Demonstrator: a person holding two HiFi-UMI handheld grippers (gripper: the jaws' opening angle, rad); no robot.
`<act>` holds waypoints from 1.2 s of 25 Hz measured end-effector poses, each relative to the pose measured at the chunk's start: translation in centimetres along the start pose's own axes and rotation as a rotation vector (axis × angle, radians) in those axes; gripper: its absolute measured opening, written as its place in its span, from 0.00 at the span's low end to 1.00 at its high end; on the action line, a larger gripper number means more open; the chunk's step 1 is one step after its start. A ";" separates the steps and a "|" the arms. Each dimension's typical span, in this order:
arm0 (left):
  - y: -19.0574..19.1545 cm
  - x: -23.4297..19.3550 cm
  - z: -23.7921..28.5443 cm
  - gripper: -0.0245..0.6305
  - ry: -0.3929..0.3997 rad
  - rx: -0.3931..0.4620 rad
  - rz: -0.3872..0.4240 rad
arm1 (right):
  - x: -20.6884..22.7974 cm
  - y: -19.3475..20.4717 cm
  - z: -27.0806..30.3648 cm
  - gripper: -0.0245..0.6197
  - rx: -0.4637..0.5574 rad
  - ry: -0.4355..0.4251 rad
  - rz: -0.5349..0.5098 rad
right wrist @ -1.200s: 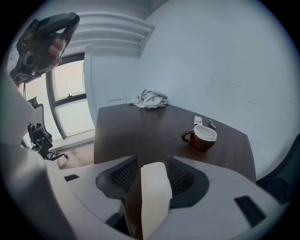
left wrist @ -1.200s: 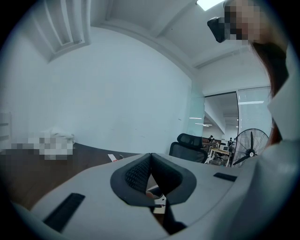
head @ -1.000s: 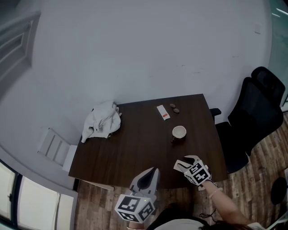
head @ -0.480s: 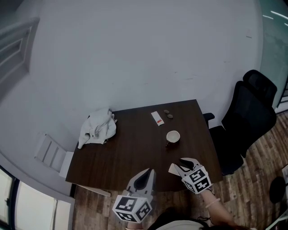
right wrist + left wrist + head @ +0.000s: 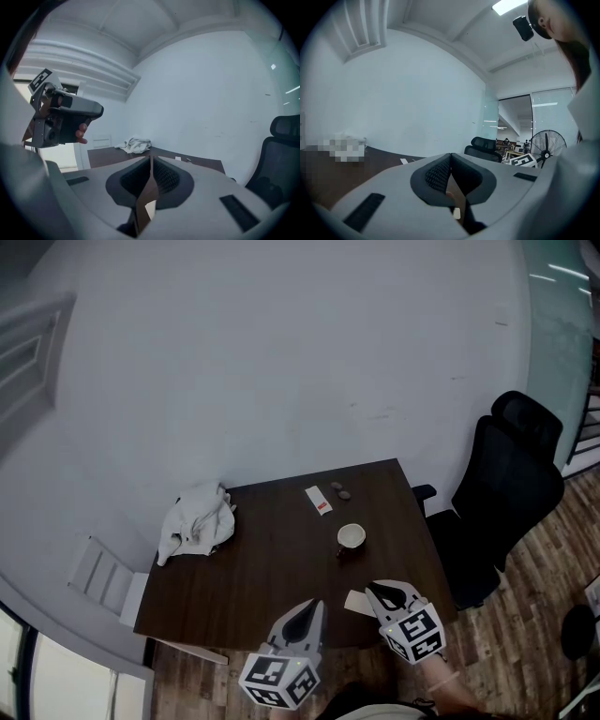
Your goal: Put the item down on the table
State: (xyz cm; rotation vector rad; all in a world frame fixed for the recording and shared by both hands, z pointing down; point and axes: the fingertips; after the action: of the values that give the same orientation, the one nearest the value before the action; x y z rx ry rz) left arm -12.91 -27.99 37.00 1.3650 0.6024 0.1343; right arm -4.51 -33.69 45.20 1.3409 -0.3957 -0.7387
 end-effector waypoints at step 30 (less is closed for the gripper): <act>0.5 2.7 1.6 0.06 0.106 -0.036 0.024 | 2.6 -4.3 -7.7 0.05 0.084 0.193 0.010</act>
State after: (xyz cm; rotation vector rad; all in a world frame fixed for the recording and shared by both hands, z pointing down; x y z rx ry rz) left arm -9.70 -28.12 36.70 1.3360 0.6699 0.2372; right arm 1.28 -30.11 39.03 1.4745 -0.2818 -0.5837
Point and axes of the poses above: the fingertips, and each gripper's own axes: z forward along the fingers, x to its right, y out of its underside, and after that the axes turned 6 degrees about -z, right-handed
